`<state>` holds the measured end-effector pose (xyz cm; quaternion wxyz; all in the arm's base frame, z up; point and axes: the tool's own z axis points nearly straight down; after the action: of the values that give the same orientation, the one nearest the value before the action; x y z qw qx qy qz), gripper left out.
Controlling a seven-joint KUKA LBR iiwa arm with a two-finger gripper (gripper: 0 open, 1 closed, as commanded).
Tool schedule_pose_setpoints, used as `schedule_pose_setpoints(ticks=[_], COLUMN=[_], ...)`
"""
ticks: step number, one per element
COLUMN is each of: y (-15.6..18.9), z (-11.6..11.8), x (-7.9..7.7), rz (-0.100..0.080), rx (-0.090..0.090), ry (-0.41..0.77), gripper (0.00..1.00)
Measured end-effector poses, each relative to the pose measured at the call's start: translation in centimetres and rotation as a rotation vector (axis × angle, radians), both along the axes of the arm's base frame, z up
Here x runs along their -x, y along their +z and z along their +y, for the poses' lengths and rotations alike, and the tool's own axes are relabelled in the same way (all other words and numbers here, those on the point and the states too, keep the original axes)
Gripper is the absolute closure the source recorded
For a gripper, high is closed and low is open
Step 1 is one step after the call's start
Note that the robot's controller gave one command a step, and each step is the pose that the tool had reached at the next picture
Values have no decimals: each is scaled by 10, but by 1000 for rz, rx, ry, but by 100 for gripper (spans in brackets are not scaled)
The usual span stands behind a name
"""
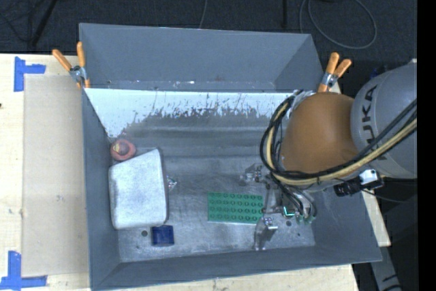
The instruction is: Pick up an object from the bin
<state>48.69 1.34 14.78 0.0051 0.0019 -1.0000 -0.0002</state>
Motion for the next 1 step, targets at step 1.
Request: schedule_pose_setpoints(ticks=[1], y=[-76], z=[10], x=[-36], rz=[-11], rx=[-1], ry=[-16], gripper=[0])
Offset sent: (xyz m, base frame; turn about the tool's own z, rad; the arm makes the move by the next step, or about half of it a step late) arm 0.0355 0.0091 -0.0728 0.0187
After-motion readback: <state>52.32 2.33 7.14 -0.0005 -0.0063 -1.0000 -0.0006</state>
